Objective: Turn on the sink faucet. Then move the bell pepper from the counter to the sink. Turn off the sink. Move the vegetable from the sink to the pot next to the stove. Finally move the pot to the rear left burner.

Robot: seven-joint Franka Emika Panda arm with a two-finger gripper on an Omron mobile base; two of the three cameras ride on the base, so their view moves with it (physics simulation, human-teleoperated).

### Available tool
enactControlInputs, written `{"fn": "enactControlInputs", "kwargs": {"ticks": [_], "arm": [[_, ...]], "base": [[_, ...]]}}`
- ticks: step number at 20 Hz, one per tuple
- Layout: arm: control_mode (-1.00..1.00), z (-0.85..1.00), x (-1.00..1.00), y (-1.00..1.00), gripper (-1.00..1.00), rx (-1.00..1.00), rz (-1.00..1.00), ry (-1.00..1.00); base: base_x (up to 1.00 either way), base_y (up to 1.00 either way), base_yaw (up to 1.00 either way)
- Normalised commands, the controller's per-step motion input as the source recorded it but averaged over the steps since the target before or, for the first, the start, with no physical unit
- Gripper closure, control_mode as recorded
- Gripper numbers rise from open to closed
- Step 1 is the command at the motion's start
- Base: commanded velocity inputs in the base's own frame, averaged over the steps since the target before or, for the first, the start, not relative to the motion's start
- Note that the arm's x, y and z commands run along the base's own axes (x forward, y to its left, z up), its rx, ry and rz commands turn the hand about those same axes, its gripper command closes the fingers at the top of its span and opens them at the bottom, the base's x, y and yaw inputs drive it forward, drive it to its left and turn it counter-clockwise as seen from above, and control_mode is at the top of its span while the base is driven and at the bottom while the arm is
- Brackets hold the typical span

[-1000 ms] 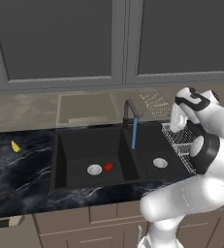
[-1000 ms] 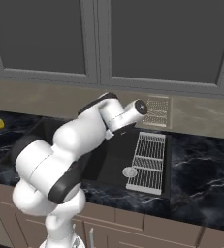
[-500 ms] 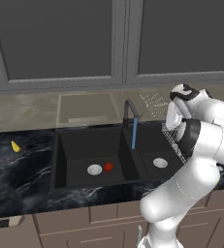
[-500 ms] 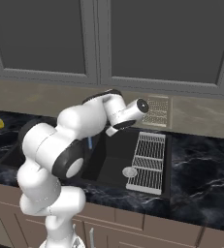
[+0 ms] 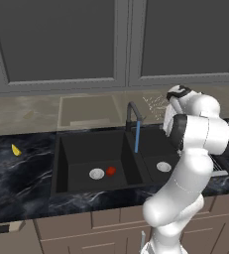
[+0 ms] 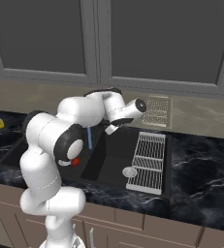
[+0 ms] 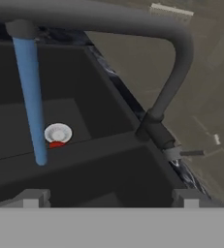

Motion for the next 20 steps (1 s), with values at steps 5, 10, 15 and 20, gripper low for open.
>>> {"fn": "enactControlInputs", "kwargs": {"ticks": [5,10,15,20], "arm": [[-1.0,-0.11,0.36,0.1,-1.0,0.0,0.0,0.0],[-1.0,-0.11,0.41,0.0,-1.0,0.01,0.0,0.0],[-1.0,-0.07,0.37,0.0,-1.0,0.02,0.0,0.0],[-1.0,-0.08,0.29,0.0,-1.0,0.02,0.02,0.0]], "base": [[0.0,0.0,0.0],[0.0,0.0,0.0],[0.0,0.0,0.0],[0.0,0.0,0.0]]}}
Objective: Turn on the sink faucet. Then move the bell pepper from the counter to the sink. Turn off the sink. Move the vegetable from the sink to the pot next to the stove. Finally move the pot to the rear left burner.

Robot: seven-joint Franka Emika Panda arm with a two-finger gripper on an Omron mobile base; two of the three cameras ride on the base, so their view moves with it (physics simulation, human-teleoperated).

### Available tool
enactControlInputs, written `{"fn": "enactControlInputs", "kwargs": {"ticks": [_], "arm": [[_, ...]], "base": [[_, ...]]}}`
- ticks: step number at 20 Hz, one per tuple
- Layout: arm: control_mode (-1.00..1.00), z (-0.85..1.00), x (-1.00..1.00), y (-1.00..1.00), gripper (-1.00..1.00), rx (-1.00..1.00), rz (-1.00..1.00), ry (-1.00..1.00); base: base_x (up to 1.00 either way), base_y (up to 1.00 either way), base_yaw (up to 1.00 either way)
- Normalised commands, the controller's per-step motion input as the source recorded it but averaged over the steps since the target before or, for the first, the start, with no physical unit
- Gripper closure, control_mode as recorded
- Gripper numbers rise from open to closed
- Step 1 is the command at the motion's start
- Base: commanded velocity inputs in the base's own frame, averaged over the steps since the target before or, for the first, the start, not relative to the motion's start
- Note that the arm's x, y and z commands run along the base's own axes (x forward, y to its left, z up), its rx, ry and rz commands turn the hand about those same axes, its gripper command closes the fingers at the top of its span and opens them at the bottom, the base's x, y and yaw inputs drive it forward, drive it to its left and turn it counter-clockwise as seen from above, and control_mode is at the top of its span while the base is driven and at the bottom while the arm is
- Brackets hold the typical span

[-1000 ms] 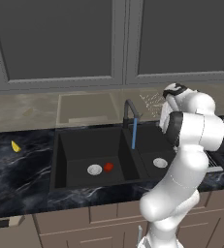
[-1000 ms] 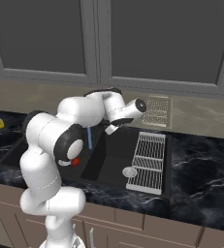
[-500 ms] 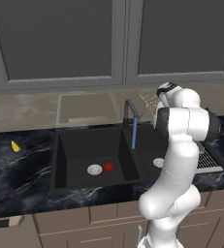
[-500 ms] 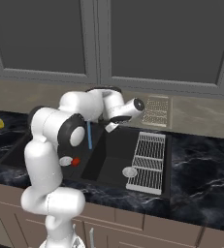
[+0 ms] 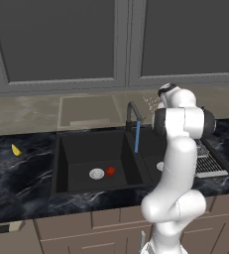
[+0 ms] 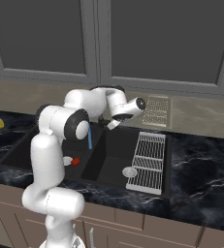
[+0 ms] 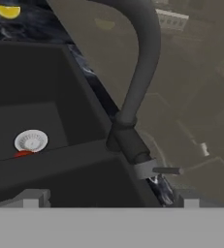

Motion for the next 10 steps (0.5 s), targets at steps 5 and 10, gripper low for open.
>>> {"fn": "enactControlInputs", "kwargs": {"ticks": [5,10], "arm": [[-1.0,-0.08,0.21,0.0,-1.0,0.03,0.04,0.0],[-1.0,-0.15,0.17,0.0,-1.0,0.01,0.04,0.0]], "base": [[0.0,0.0,0.0],[0.0,0.0,0.0]]}}
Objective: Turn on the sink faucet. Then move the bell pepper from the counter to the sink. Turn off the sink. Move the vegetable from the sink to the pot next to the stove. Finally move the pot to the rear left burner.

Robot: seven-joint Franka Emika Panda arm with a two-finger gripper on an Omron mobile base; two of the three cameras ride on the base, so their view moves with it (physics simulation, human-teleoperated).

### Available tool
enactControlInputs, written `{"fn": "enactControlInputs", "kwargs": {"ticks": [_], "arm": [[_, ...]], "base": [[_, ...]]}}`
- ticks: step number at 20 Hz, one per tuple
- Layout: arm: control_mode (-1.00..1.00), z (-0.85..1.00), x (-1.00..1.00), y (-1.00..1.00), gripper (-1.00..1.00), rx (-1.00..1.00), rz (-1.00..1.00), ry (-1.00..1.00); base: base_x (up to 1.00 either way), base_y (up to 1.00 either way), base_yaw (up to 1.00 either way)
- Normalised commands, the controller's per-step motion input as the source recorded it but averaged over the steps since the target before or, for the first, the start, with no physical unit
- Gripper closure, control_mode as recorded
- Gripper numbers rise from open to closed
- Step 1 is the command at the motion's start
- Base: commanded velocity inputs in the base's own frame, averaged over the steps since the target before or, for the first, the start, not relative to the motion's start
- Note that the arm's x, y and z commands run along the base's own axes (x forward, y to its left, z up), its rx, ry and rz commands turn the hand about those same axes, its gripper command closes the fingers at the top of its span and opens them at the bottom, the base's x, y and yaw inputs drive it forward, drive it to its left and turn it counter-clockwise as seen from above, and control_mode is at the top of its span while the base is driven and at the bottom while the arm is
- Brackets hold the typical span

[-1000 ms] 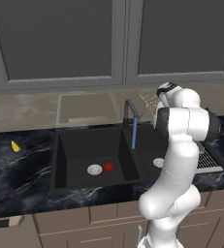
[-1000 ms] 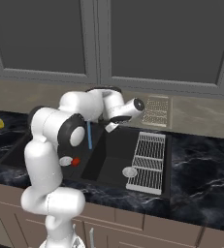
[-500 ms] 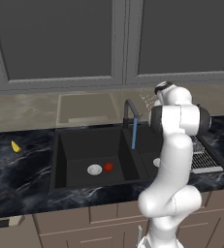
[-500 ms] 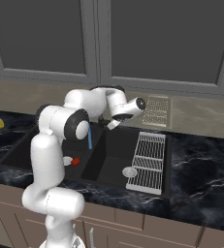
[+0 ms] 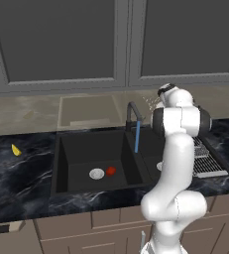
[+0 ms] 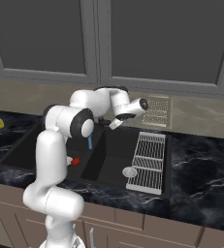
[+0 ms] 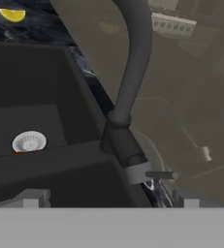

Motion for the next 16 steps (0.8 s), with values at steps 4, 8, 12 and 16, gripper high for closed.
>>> {"fn": "enactControlInputs", "kwargs": {"ticks": [4,8,12,16], "arm": [[-1.0,-0.18,0.18,0.0,-1.0,0.0,0.03,0.0],[-1.0,-0.18,0.2,0.0,-1.0,0.0,0.02,0.0],[-1.0,-0.13,0.24,0.02,-1.0,0.0,0.01,0.0],[-1.0,-0.12,0.2,0.0,-1.0,0.0,0.01,0.0]], "base": [[0.0,0.0,0.0],[0.0,0.0,0.0],[0.0,0.0,0.0],[0.0,0.0,0.0]]}}
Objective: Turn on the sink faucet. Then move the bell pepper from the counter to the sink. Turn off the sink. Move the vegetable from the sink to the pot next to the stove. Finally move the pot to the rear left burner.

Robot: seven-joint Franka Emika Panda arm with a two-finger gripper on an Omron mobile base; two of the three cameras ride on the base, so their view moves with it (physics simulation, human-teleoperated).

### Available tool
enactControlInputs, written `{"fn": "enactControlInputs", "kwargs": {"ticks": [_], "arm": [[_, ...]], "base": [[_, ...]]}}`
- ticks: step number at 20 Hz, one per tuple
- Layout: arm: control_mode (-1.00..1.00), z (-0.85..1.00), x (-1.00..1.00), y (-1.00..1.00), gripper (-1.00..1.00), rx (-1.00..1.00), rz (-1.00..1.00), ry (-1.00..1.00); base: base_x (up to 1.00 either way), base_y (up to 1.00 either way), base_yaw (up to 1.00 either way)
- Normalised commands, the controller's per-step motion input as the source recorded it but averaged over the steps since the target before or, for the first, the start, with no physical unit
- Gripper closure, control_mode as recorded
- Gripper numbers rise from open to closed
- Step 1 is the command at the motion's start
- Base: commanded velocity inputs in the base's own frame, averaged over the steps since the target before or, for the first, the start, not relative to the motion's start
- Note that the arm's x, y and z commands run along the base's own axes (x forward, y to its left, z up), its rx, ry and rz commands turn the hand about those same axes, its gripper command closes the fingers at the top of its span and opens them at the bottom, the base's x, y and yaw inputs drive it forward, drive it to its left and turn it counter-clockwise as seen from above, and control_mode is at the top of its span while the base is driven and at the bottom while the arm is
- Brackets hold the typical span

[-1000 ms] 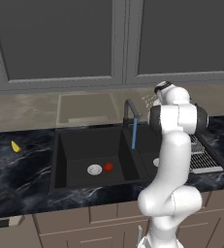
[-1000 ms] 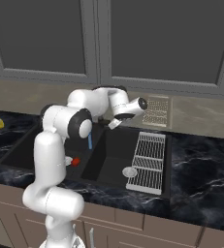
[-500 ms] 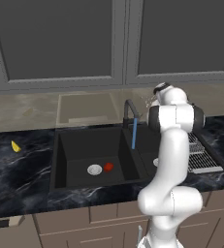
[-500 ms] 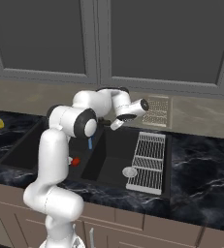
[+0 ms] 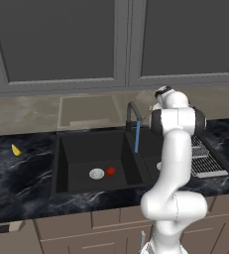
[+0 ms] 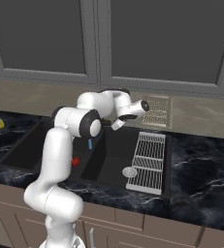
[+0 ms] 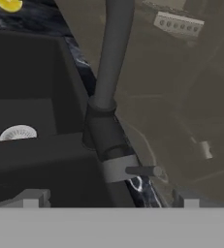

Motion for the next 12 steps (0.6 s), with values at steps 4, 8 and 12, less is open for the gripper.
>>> {"fn": "enactControlInputs", "kwargs": {"ticks": [4,8,12], "arm": [[-1.0,-0.09,0.2,0.0,-1.0,0.0,0.01,0.0],[-1.0,-0.09,0.18,0.0,-1.0,0.0,0.01,0.0],[-1.0,-0.03,0.12,0.01,-1.0,0.01,0.01,0.0]], "base": [[0.0,0.0,0.0],[0.0,0.0,0.0],[0.0,0.0,0.0]]}}
